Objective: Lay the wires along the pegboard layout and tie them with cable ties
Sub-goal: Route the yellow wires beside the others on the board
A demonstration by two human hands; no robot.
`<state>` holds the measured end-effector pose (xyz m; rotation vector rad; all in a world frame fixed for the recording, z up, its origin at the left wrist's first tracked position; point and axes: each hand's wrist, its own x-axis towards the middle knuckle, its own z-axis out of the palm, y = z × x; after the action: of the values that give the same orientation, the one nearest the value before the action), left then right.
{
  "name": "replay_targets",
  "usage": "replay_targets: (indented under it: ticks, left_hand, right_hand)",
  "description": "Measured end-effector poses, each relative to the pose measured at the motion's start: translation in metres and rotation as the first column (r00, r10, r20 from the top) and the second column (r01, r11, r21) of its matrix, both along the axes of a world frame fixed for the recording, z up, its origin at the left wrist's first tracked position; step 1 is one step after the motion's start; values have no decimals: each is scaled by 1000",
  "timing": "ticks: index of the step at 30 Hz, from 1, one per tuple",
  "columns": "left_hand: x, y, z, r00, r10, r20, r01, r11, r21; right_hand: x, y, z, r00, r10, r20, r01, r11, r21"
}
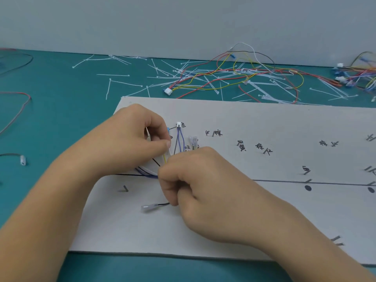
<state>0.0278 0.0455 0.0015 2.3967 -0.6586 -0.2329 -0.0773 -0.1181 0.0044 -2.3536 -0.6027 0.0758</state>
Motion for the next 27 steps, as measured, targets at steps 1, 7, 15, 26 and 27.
replay_targets:
  ticks: [1, 7, 15, 26, 27]
  left_hand:
    - [0, 1, 0, 1000, 0, -4, 0, 1000, -6]
    - [2, -4, 2, 998, 44, 48, -36, 987, -157]
    - [28, -42, 27, 996, -84, 12, 81, 987, 140]
    - [137, -107, -8, 962, 235, 141, -263, 936, 235]
    - [141, -109, -9, 966, 218, 137, -248, 934, 256]
  right_hand:
    - [0, 0, 0, 1000, -6, 9, 6, 1000, 24]
    - [-1, 0, 3, 996, -28, 80, 20, 996, 91]
    - [0, -3, 4, 992, -90, 90, 80, 991, 106]
    - [5, -3, -1, 966, -197, 166, 162, 965, 207]
    - [5, -3, -1, 963, -208, 170, 169, 961, 218]
